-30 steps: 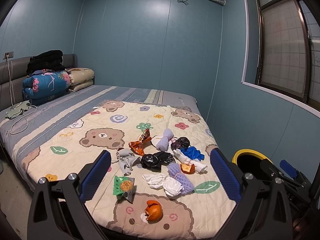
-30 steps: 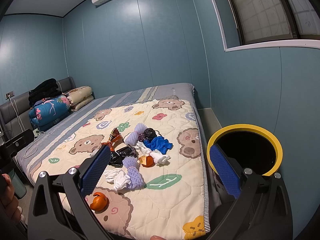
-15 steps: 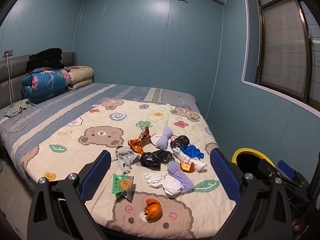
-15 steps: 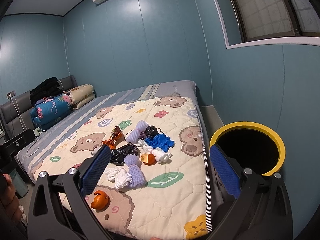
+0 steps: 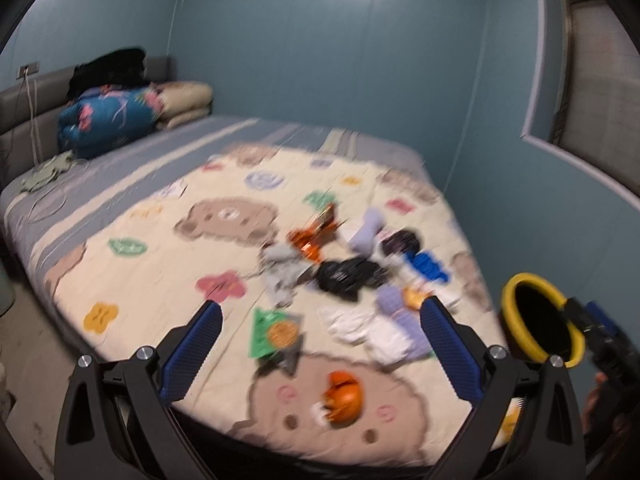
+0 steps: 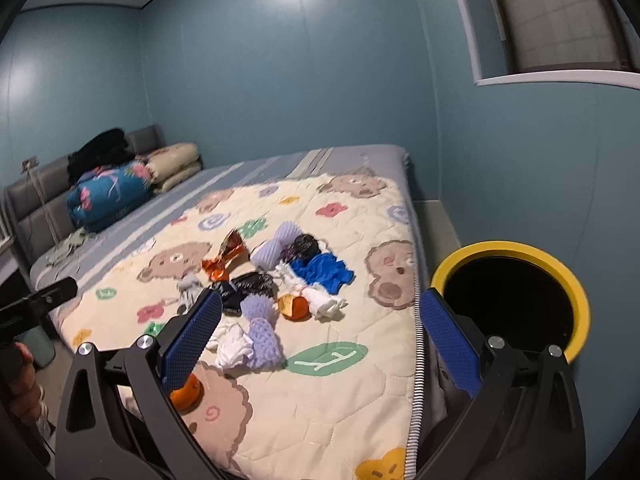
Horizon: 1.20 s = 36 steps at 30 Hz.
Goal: Collect trash
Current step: 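Grasp the green snack bag with the left tool while the right tool grasps the lavender foam net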
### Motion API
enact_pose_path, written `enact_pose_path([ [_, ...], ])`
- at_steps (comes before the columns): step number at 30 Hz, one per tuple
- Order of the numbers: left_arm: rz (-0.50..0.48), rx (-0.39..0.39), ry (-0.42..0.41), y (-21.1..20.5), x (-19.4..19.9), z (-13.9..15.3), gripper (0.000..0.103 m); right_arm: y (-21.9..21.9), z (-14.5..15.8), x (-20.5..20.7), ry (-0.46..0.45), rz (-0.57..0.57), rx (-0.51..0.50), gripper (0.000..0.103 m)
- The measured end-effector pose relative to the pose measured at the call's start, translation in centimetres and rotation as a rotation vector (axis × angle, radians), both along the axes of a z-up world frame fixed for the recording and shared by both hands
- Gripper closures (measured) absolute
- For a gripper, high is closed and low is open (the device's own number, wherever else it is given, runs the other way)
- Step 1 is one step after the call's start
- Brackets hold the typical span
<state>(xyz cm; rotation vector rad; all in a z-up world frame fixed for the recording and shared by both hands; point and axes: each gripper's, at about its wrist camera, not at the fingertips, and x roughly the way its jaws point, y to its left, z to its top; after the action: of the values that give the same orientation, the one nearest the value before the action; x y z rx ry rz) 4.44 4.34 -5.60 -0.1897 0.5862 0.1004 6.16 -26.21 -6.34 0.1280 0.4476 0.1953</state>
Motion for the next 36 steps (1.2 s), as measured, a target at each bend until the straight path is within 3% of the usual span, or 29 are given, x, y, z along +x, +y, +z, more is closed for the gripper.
enact_pose_path([
  [5,0.011,-0.016,0.127,2.6,2.0,-2.8,0.007,0.4,-1.5,2.6,0.066,0.103,0.013,0.008],
  [10,0.093,-0.036,0.266,6.0,4.0,-6.9,0.007,0.8,-3.8,5.7,0.173,0.172,0.056,0.008],
  [13,0.09,-0.06,0.346,7.6,4.8,-9.1,0.007,2.2,-5.4,7.4,0.239,0.199,0.011,0.008],
  [18,0.057,-0.002,0.409,8.1,5.8,-11.3,0.007,4.1,-7.4,10.0,0.305,0.283,0.044,0.008],
  [22,0.042,0.04,0.409,7.9,7.4,-11.7,0.007,6.0,-8.0,12.2,0.328,0.329,0.033,0.008],
  [29,0.02,0.077,0.331,7.2,9.7,-11.5,0.007,9.1,-9.6,16.1,0.414,0.381,0.016,0.008],
  [32,-0.017,0.047,0.366,6.9,10.7,-12.0,0.007,9.8,-10.3,17.5,0.446,0.384,0.023,0.008],
  [36,-0.057,0.067,0.381,6.2,11.6,-12.9,0.007,10.8,-11.2,18.9,0.491,0.405,0.049,0.009],
])
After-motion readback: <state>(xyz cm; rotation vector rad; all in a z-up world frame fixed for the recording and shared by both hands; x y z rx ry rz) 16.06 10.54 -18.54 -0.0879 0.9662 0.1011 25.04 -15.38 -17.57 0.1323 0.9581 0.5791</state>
